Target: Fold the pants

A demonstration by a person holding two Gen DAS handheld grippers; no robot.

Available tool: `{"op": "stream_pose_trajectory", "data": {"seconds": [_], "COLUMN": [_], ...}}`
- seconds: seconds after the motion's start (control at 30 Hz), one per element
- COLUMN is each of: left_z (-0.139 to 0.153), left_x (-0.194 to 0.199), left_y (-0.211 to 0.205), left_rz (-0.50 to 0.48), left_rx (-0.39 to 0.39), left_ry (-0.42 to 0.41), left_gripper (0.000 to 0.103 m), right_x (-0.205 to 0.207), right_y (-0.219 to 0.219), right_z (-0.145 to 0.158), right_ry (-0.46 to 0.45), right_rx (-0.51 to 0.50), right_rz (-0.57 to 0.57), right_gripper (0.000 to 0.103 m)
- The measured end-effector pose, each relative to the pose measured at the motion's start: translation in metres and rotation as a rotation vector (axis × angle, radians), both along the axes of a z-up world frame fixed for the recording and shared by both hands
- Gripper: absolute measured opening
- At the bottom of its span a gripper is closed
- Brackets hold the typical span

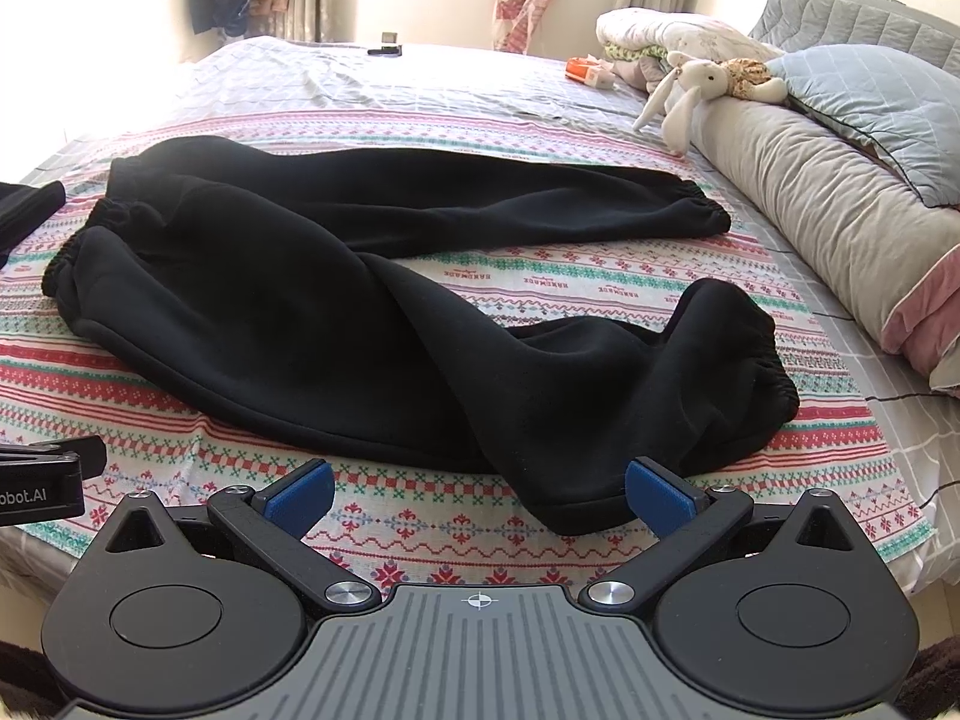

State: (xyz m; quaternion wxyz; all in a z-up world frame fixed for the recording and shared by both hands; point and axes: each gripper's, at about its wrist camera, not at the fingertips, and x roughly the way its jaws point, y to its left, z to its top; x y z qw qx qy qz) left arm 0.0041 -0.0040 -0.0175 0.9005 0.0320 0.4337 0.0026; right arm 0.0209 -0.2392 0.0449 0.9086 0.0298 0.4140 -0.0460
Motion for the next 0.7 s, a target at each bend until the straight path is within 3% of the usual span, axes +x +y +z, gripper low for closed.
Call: {"op": "stream_pose_trajectory", "data": {"seconds": [0.2,0.33,0.53,0.7], "left_z": [-0.004,-0.006,-0.008,-0.01], "left_x": [0.005,0.007,0.018,0.033], "left_y": [-0.01,-0.014,-0.03,-0.051], "left_rz": [-0.006,-0.006,-0.083,-0.146], "left_rx": [0.01,-0.016,-0.008,-0.013], "left_ry": [-0.004,-0.058,-0.079,-0.094], "left_gripper": [0.103,0.103,0.103,0.103], "right_x": [0.007,0.015,0.037,0.065], "right_y": [-0.013,-0.032,-0.09,-0.131], "right_z": [-0.005,-0.008,-0.019,-0.03], "right_ry": [0.017,0.019,0.042,0.101], "right_rx": [0.025,0.04,0.157,0.12], "right_rz": [0.029,0.054,0.064,0.058], "right_gripper": [0.103,0.103,0.103,0.103]}}
